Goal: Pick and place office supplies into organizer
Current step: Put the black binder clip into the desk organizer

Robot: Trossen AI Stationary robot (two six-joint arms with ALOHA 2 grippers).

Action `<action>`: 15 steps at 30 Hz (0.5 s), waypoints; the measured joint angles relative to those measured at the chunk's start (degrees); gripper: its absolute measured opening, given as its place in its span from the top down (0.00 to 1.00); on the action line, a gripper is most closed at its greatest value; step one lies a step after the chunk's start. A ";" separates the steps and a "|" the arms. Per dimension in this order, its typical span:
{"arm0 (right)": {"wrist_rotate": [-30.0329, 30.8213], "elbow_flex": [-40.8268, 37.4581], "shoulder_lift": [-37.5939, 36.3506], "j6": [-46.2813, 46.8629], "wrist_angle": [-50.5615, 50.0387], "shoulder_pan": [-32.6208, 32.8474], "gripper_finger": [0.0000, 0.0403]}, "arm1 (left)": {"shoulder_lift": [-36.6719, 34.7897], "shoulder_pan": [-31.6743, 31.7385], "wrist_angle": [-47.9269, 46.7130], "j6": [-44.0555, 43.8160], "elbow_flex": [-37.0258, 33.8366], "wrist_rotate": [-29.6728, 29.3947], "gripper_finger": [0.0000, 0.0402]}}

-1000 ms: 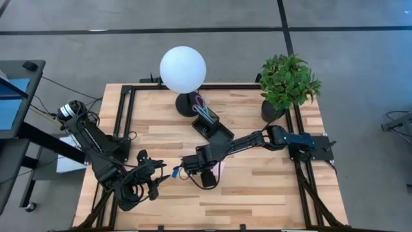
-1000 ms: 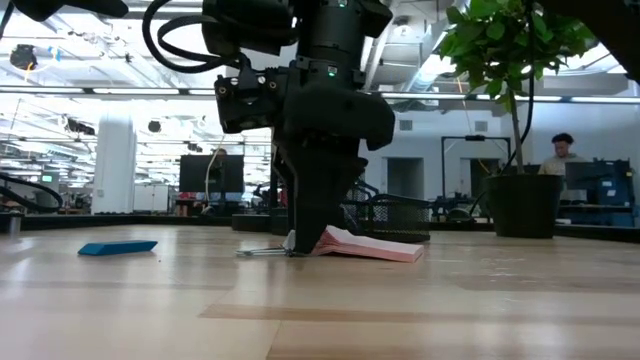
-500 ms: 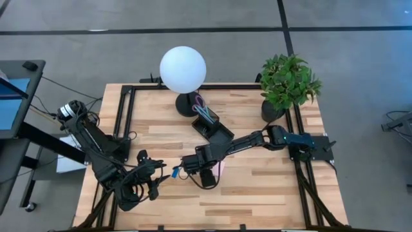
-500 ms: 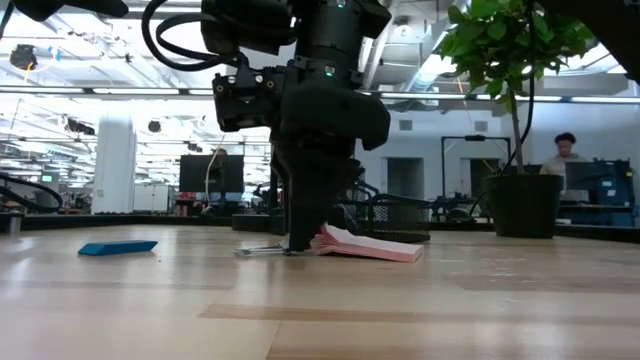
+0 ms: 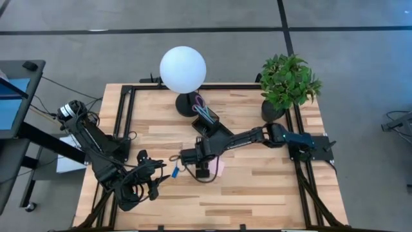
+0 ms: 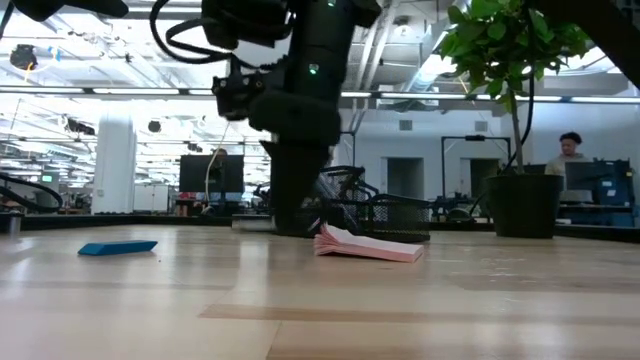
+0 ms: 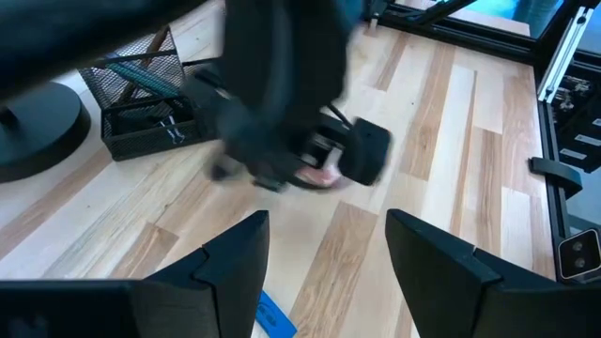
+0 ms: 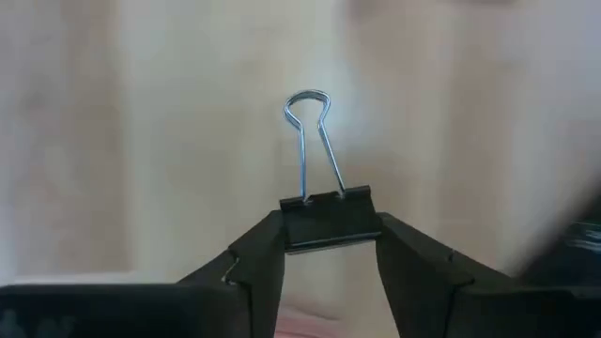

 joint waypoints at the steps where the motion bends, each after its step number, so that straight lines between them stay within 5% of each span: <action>1: 1.44 1.14 0.00 0.00 -1.14 -0.45 0.64 | 0.00 -0.01 0.00 0.00 0.00 0.00 0.48; 11: 17.43 12.04 -0.20 8.05 -11.80 -6.46 0.67 | 0.00 -0.01 -0.07 -0.02 0.00 -0.01 0.48; 15: 18.63 12.01 -0.13 14.57 -13.29 -9.16 0.63 | 0.00 -0.01 -0.13 0.00 0.00 0.00 0.48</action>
